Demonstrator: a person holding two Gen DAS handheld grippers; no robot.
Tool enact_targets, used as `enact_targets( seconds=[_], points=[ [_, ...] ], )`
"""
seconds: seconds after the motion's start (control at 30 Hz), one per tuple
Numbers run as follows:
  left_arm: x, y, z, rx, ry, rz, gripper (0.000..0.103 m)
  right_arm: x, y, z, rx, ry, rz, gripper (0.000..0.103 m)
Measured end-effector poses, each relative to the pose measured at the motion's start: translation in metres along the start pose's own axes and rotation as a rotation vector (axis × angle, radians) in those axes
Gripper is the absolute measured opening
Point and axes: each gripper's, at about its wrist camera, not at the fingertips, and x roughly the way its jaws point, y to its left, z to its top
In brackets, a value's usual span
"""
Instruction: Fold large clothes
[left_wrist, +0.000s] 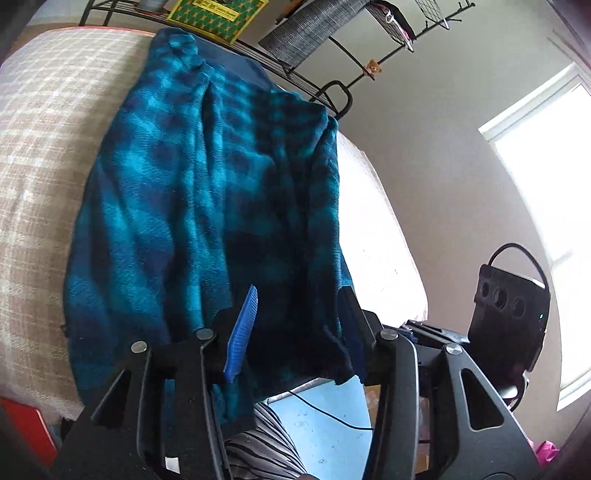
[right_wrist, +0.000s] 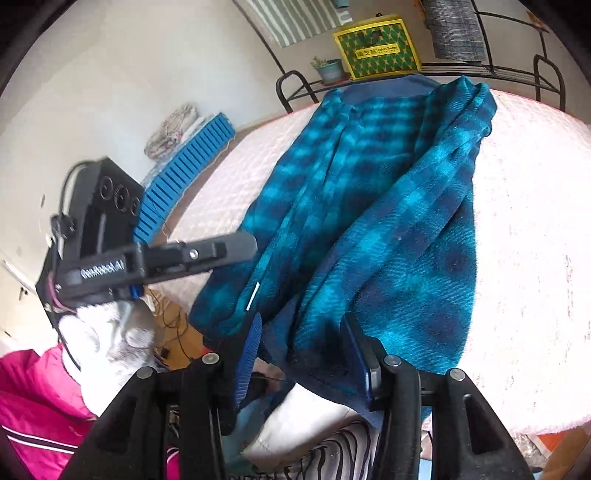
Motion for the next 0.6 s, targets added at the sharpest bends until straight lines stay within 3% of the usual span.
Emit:
enact_targets(
  seconds=[0.13,0.3,0.5,0.57,0.6],
  points=[
    [0.027,-0.020,0.005,0.037,0.055,-0.006,0.051,-0.029,-0.034,0.010,0.094,-0.066,0.038,0.051],
    [0.055,-0.039,0.005,0.149,0.105,0.076,0.055,-0.042,-0.087,0.040,0.171,-0.112,-0.028,0.055],
    [0.080,-0.026,0.002,0.123,0.152,0.106,0.055,-0.030,-0.145,0.100,0.236,-0.162,-0.031,0.064],
    [0.086,-0.024,0.000,0.131,0.170,0.102,0.050,-0.020,-0.162,0.124,0.252,-0.180,-0.035,0.068],
    [0.088,-0.024,-0.001,0.142,0.176,0.100,0.038,-0.014,-0.172,0.135,0.265,-0.187,-0.028,0.070]
  ],
)
